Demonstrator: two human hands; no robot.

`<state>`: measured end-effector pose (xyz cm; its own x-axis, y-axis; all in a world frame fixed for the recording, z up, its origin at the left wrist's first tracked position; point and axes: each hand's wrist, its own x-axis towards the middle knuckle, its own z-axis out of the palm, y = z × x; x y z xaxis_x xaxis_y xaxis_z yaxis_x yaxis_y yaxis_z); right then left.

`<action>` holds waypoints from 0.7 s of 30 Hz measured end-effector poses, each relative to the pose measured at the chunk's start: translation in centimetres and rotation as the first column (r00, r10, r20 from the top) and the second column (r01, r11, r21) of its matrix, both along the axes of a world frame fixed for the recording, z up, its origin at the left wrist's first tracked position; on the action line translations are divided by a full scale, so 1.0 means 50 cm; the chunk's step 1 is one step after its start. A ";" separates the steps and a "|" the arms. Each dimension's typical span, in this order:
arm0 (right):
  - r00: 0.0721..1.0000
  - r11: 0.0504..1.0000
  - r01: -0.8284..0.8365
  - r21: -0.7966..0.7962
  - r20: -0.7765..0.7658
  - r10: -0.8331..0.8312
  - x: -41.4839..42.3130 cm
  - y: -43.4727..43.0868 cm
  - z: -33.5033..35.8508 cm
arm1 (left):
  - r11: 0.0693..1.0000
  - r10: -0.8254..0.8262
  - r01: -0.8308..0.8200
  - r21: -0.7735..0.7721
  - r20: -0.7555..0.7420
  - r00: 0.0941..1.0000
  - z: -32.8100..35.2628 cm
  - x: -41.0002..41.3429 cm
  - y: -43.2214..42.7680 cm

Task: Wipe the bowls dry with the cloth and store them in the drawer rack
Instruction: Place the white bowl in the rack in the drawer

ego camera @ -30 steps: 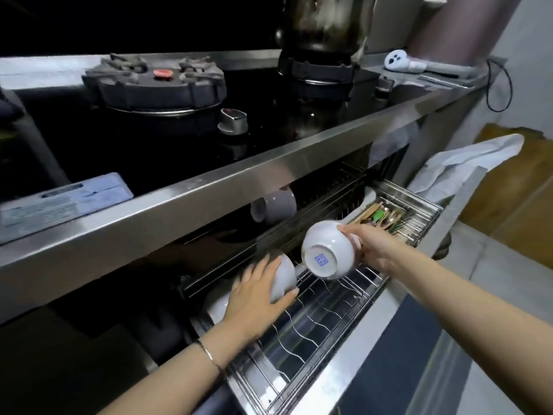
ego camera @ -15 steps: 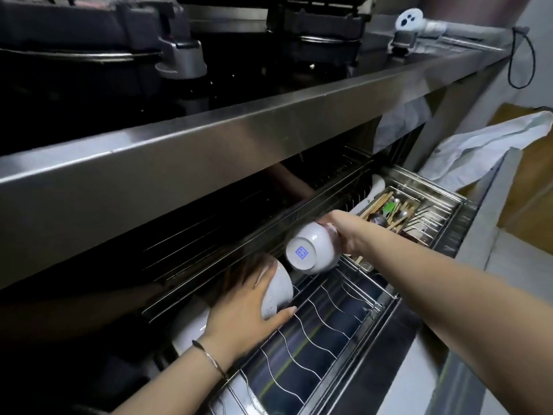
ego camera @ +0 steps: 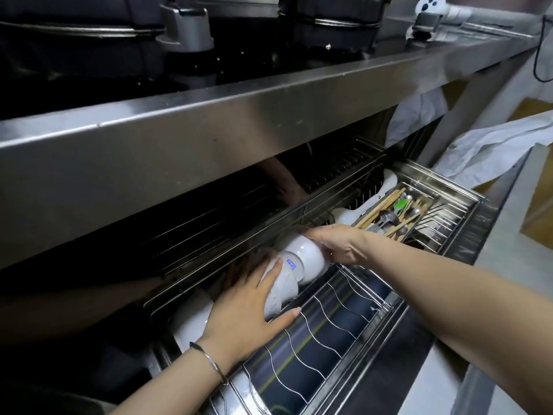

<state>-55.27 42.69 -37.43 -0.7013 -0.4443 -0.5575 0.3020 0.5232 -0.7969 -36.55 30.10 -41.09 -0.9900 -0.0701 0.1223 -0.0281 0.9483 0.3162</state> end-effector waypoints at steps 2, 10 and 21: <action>0.995 0.996 -0.077 -0.053 0.061 0.080 0.007 0.003 0.001 | 1.000 -0.008 0.008 0.001 0.004 1.000 0.002 0.000 0.000; 0.955 0.953 -0.238 -0.188 0.131 0.264 0.010 0.014 -0.014 | 1.000 -0.007 0.006 -0.018 -0.039 0.999 -0.007 0.002 0.000; 0.962 0.971 -0.150 -0.186 0.199 0.187 0.005 0.015 -0.012 | 0.999 0.002 -0.004 -0.034 -0.046 0.999 -0.014 0.005 -0.003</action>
